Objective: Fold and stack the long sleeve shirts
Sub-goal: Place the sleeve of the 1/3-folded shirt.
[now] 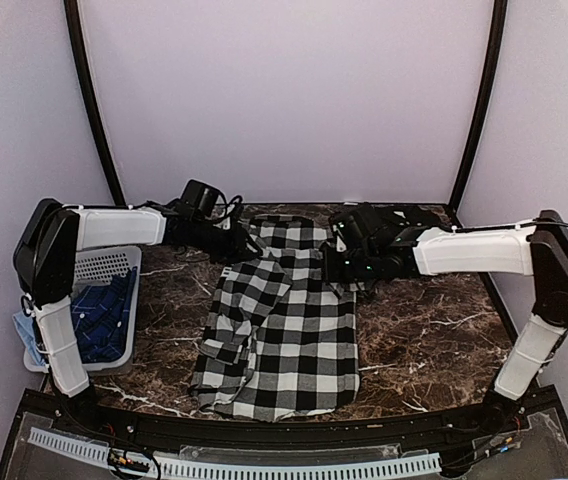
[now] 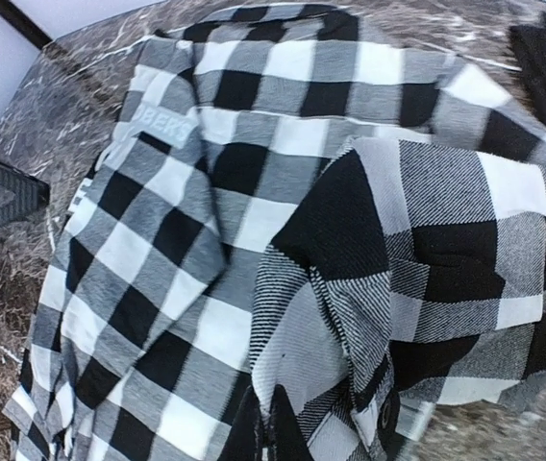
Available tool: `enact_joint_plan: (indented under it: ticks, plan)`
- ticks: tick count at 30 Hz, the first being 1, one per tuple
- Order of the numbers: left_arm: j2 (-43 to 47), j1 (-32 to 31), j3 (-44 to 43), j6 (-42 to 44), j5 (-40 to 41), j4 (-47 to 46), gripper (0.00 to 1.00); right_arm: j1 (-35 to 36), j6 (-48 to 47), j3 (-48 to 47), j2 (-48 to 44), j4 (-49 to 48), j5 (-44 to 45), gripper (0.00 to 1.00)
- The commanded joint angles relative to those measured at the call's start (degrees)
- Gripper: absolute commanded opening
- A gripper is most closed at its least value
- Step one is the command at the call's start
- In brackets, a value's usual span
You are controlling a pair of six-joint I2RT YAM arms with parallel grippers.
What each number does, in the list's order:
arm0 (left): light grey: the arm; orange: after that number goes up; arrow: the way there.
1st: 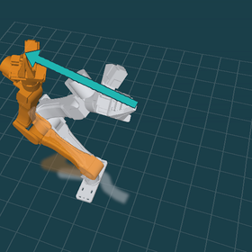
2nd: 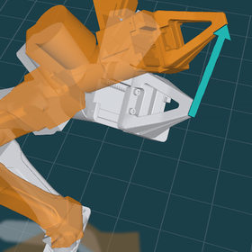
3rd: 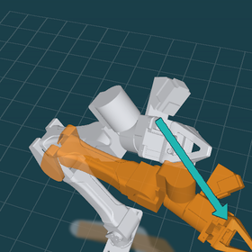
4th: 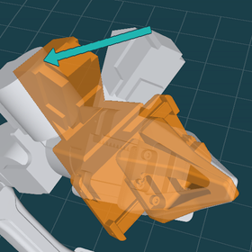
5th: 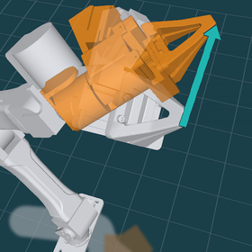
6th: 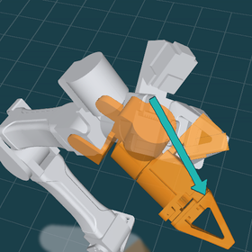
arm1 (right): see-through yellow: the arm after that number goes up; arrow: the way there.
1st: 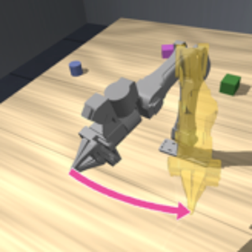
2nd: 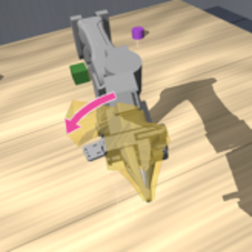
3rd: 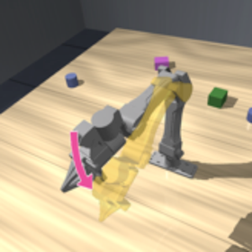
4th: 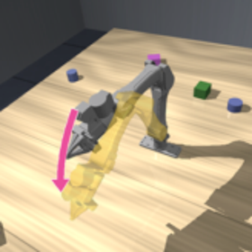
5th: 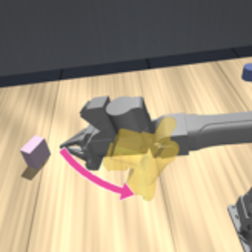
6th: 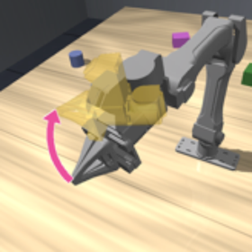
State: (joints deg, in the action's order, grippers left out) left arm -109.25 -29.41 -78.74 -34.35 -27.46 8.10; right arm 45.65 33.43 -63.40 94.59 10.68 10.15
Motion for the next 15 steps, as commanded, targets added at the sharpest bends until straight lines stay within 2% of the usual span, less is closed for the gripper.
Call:
enact_joint_plan:
  ticks: [1, 3, 7, 11, 13, 15]
  plan:
    - [4.4, -0.3, 4.8, -1.8, -4.9, -3.6, 0.23, 2.7, -0.7, -8.5, 9.6, -3.6, -5.9, 0.0]
    - [4.8, -0.7, 6.8, -2.0, -4.8, -4.0, 0.23, 2.9, -0.5, -11.5, 13.0, -2.9, -7.2, 0.0]
    - [4.8, -1.5, 8.4, -3.1, -5.2, -4.6, 0.24, 3.0, -0.4, -14.3, 15.0, -2.7, -9.6, 0.26]
    - [4.4, -2.5, 8.6, -3.8, -4.6, -4.5, 0.26, 3.0, -0.9, -12.1, 13.1, -4.0, -9.7, 0.49]
    - [3.7, -3.3, 8.2, -4.3, -4.7, -4.7, 0.28, 2.7, -1.0, -10.5, 12.1, -3.8, -8.7, 0.53]
    - [3.1, -4.4, 7.6, -4.6, -4.4, -4.6, 0.3, 2.5, -0.5, -8.5, 11.2, -3.8, -8.2, 0.52]
